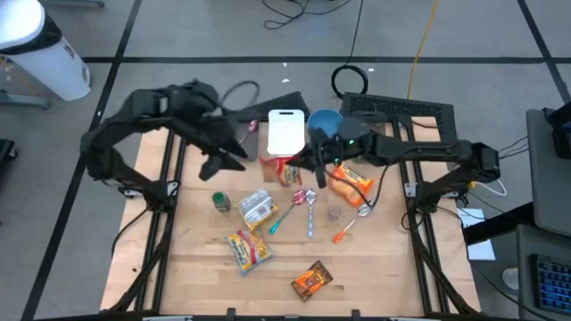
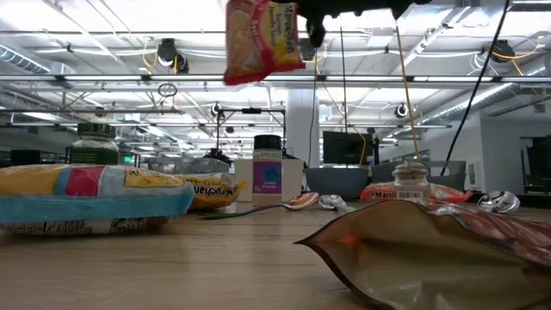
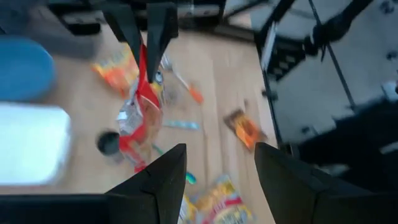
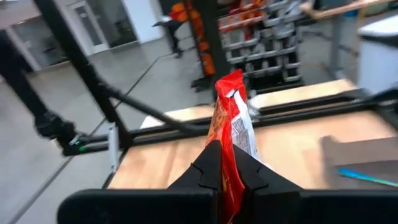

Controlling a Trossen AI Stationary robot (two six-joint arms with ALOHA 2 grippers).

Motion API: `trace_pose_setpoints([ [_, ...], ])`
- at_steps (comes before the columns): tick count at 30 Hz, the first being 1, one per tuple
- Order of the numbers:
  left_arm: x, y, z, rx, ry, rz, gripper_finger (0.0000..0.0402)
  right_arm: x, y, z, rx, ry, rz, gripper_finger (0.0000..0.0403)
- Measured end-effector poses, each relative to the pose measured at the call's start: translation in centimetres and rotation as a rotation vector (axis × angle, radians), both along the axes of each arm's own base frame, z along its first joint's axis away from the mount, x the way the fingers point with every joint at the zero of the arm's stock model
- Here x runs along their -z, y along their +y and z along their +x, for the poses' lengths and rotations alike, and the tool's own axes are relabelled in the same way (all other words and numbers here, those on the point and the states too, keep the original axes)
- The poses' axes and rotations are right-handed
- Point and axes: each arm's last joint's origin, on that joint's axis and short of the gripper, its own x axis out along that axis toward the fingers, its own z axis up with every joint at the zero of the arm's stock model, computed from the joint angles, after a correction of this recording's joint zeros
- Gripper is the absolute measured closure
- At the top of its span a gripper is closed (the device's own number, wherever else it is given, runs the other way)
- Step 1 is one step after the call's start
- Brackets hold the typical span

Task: Pick & Place Food Item
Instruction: Put the red noodle pack into the right black bin

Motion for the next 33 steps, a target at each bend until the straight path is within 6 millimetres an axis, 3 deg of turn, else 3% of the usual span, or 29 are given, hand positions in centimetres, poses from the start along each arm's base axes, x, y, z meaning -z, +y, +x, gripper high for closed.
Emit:
trace_pose_setpoints([
  [7, -1.4, -0.4, -2.6, -0.004, -0.084, 0.088, 0.0201, -3.1, -1.1, -4.7, 0.172, 0.001, -0.016, 0.0403],
  [14, -0.8, -0.5, -1.9, 0.102, -0.206, 0.105, 0.0201, -5.7, -1.2, -9.2, 0.355, -0.039, -0.036, 0.0403],
  [19, 2.4, -0.7, -1.3, 0.19, -0.206, 0.037, 0.0201, -7.9, -0.7, -11.6, 0.488, 0.021, -0.061, 0.0403],
  [23, 5.9, -0.7, -0.8, 0.237, -0.177, -0.031, 0.0201, -9.2, -0.3, -12.4, 0.57, 0.058, -0.084, 0.0403],
  [33, 13.3, -0.9, 0.3, 0.221, -0.316, -0.22, 0.0201, -8.3, -0.4, -11.4, 0.747, 0.135, -0.094, 0.0403],
])
